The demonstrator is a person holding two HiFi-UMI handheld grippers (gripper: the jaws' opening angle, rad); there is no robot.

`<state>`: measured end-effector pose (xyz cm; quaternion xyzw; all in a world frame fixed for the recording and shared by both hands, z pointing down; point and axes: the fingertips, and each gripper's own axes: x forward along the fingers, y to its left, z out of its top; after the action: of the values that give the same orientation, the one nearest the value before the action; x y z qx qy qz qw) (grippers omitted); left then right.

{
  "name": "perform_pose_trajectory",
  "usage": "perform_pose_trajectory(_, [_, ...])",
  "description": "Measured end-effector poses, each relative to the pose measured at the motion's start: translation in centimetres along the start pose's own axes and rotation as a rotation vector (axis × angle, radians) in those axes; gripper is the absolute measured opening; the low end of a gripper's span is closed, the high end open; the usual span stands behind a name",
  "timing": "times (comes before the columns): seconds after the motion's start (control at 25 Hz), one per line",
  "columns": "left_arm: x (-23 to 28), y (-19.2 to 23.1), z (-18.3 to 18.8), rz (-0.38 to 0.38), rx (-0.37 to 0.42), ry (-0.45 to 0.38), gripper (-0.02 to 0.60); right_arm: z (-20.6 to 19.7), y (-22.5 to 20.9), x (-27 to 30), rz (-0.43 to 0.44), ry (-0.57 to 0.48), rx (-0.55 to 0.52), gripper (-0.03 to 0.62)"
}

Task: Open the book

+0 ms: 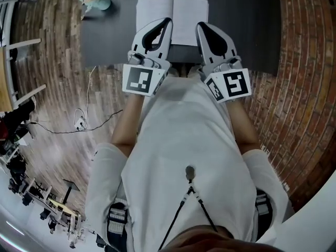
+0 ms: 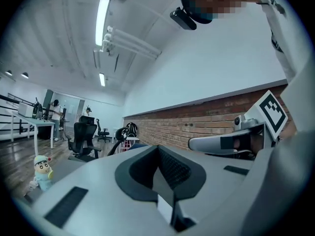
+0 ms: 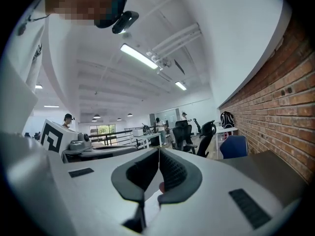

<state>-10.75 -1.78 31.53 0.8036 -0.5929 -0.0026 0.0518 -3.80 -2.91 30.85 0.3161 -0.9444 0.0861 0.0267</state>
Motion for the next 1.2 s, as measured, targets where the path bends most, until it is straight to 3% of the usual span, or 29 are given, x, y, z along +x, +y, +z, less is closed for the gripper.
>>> perform_pose_trajectory(0.64, [0.0,-0.6,5.5,-0.042,0.050,-0.047,0.021,5.0,1.6,-0.5,0.015,-0.076,-0.054,0.035])
perform_pose_trajectory(1.2, [-0.4,0.0,5.9,-0.044,0.017,-0.056,0.021,6.6,2.3,-0.1,0.039,-0.091,-0.071,0.035])
